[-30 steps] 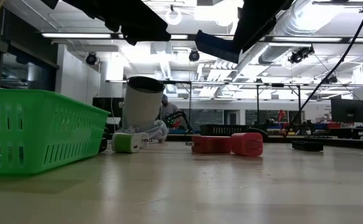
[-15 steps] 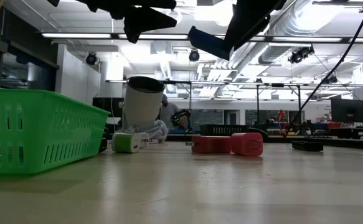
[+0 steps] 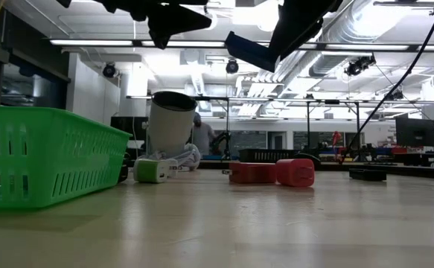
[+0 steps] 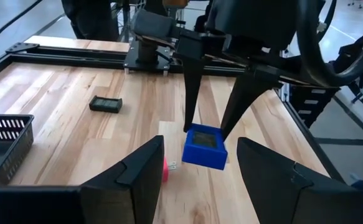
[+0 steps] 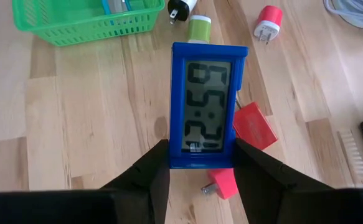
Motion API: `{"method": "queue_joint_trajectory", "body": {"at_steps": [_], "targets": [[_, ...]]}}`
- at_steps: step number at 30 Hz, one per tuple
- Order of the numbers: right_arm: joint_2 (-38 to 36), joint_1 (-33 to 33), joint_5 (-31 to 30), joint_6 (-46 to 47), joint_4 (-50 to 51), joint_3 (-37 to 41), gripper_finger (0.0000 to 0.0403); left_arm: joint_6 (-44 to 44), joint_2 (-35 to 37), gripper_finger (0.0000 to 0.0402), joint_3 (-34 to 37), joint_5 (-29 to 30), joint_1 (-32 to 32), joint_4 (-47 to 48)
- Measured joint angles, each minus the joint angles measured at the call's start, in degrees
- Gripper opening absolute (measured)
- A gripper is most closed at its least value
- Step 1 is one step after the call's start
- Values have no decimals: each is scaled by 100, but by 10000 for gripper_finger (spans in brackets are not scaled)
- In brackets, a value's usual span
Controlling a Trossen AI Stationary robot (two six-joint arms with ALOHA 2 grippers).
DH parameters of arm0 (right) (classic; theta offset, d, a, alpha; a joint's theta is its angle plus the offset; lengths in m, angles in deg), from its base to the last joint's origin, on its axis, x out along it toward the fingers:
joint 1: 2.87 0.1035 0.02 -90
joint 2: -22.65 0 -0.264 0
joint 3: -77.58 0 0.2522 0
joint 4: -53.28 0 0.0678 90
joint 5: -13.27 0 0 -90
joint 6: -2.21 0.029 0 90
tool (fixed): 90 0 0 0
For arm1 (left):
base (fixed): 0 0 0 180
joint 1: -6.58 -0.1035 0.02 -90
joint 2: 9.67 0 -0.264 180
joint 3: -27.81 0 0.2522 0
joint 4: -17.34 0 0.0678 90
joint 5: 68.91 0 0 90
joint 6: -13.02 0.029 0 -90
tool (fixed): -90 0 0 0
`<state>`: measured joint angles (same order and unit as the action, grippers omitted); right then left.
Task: Pick & Place Office items
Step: Put the dark blue digital clock into the green bin
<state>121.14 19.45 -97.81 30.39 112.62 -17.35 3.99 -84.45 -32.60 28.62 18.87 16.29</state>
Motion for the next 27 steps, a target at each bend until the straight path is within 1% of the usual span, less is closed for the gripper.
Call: {"method": "queue_joint_trajectory", "body": {"at_steps": [8,17,22,27], "targets": [[0,0,0,-2,2,0,142,2,0,195,0,0,0,-141],[0,0,0,-6,-6,0,142,2,-46,195,2,-76,108,-14],[0,0,-2,-147,-232,0,142,-8,-72,195,2,-76,140,-79],[0,0,-10,-258,-445,0,142,-239,-105,195,2,-72,138,-90]]}}
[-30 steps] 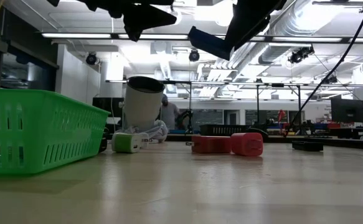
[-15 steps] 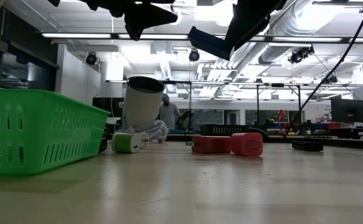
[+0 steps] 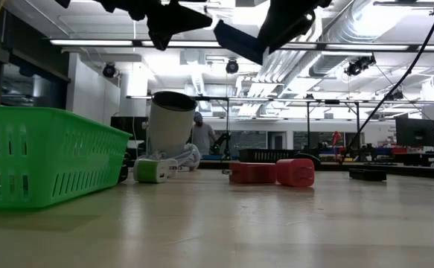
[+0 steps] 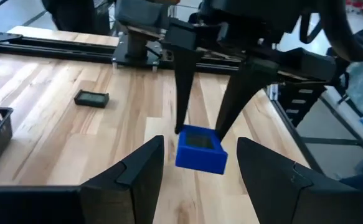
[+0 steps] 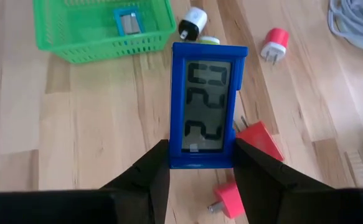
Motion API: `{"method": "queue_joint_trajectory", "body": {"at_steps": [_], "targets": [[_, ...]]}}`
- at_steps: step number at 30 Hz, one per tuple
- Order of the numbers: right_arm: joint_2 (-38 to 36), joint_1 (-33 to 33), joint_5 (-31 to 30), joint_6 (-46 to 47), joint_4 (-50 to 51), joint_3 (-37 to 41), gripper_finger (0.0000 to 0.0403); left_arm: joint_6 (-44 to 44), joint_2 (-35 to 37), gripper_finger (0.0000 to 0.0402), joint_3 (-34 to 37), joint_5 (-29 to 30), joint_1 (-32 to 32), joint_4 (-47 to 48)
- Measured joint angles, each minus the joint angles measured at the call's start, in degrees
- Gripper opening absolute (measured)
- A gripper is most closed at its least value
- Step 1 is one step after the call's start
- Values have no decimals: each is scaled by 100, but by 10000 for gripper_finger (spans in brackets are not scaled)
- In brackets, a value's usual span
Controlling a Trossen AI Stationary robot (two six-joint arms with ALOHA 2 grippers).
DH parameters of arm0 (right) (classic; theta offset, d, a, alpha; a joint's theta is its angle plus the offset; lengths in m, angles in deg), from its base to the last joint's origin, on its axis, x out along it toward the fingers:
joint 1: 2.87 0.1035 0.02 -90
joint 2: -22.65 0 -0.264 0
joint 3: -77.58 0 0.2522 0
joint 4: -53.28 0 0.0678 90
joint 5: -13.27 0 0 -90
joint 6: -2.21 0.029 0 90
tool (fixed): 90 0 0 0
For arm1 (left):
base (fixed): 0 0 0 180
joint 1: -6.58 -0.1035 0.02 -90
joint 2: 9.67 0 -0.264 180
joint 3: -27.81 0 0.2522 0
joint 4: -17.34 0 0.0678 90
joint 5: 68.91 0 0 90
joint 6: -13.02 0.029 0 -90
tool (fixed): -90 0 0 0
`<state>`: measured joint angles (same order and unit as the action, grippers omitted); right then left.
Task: Pick & Place Office items
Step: Put the dark blue digital clock into the green bin
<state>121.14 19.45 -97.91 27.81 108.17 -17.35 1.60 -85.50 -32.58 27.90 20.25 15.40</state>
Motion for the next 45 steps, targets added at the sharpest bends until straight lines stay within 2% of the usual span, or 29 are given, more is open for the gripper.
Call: {"method": "queue_joint_trajectory", "body": {"at_steps": [6,21,32,45], "targets": [[0,2,-285,-9,9,0,142,109,2,195,0,5,50,41],[0,0,-285,0,0,0,142,282,4,196,0,227,79,130],[0,2,-287,2,-37,0,142,294,-318,271,0,232,76,164],[0,2,-277,-19,-147,0,142,603,-457,276,-1,206,85,-190]]}}
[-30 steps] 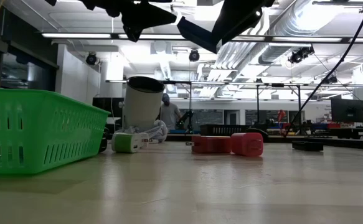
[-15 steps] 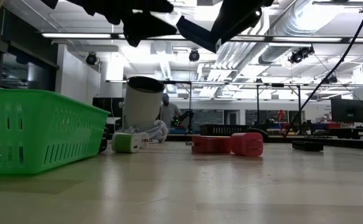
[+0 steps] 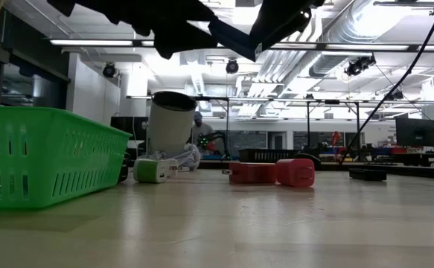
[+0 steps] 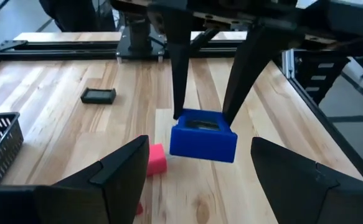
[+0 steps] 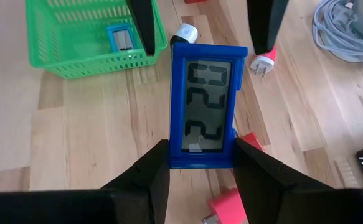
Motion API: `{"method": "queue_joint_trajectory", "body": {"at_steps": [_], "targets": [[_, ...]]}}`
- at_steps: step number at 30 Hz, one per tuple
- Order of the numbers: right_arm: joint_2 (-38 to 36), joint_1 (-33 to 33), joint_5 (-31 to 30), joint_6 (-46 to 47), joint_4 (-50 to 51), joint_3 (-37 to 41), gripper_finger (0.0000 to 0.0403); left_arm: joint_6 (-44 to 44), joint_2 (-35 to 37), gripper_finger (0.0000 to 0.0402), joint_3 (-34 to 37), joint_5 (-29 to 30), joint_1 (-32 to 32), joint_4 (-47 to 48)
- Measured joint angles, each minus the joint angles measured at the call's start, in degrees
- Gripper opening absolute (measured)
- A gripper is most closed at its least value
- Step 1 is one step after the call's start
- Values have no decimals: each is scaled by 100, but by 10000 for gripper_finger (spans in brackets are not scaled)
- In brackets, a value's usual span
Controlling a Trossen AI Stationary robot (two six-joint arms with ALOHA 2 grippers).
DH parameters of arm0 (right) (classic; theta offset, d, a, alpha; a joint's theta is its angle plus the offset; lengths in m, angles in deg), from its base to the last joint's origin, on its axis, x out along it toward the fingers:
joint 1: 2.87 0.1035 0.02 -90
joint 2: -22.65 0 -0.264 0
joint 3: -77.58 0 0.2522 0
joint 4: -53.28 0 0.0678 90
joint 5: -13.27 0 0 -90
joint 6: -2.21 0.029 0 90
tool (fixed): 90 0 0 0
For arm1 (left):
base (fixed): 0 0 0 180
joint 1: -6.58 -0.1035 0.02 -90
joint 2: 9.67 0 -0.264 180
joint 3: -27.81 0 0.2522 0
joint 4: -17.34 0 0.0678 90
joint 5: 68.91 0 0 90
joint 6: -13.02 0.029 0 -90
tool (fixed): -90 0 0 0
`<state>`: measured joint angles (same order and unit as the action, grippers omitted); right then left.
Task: Pick & Place Office items
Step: Put the dark blue digital clock into the green bin
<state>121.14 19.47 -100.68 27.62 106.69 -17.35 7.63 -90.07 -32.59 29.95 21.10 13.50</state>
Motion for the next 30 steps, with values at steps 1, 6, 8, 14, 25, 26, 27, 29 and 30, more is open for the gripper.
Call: {"method": "queue_joint_trajectory", "body": {"at_steps": [1,6,8,14,25,26,27,29,30], "targets": [[0,0,2,-8,-12,0,142,26,0,276,-1,0,0,0],[0,0,1,-21,-55,0,142,105,0,276,-1,-13,0,-38],[0,0,2,-52,-90,0,142,105,0,276,-1,-15,0,-38],[0,0,4,-199,-344,0,142,200,0,276,-1,-13,0,-143],[0,0,-13,-282,-441,0,142,241,0,276,-1,-127,1,-182],[0,0,-13,-283,-441,0,142,243,0,276,-1,-129,0,-179],[0,0,-13,-283,-441,0,142,243,0,276,-1,-129,1,-178],[0,0,-13,-284,-441,0,142,245,0,276,-1,-129,0,-178],[0,0,-13,-283,-441,0,142,251,0,276,-1,-129,0,-176]]}}
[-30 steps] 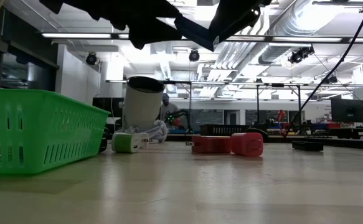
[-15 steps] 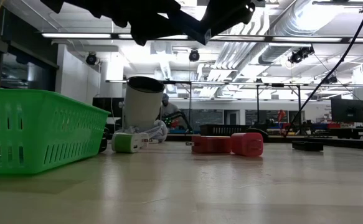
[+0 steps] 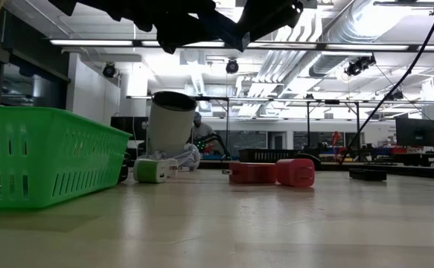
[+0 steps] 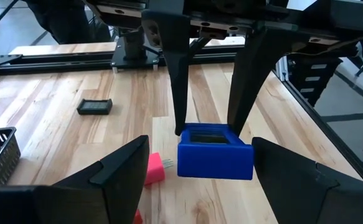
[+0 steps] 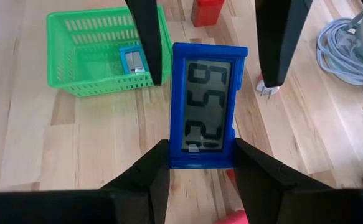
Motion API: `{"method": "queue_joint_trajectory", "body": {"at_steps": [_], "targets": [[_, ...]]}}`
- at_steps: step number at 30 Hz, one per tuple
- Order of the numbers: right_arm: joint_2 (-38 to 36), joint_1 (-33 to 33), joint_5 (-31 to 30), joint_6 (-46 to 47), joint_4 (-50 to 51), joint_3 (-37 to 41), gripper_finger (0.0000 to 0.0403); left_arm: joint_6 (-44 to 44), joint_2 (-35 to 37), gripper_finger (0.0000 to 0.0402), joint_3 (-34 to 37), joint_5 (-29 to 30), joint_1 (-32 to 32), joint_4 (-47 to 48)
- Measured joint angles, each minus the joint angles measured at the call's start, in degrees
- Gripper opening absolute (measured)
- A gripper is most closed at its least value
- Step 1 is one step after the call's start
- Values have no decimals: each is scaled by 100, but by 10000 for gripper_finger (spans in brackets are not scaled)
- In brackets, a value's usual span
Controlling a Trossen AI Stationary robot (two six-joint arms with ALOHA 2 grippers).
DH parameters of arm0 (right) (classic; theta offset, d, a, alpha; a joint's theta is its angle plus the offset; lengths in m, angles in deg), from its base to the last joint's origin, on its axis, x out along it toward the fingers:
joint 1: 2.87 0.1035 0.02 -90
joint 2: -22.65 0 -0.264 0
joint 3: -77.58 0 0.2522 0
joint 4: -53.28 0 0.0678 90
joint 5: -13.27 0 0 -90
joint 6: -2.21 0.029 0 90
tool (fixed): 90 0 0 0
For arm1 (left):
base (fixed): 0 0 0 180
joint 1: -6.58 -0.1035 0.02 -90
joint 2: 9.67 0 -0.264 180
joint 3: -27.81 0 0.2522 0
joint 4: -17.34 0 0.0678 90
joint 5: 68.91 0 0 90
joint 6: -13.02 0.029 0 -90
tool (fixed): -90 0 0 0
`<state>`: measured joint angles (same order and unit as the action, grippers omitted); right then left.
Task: Pick & Place Office items
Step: Put the dark blue digital clock into the green bin
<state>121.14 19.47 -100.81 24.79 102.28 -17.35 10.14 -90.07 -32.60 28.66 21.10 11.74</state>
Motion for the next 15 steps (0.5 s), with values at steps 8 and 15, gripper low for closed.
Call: {"method": "queue_joint_trajectory", "body": {"at_steps": [8,15], "targets": [[0,0,-2,1,-10,0,142,3,0,275,0,-84,2,9],[0,0,-4,-17,-39,0,142,-12,0,275,0,-175,2,7]]}}
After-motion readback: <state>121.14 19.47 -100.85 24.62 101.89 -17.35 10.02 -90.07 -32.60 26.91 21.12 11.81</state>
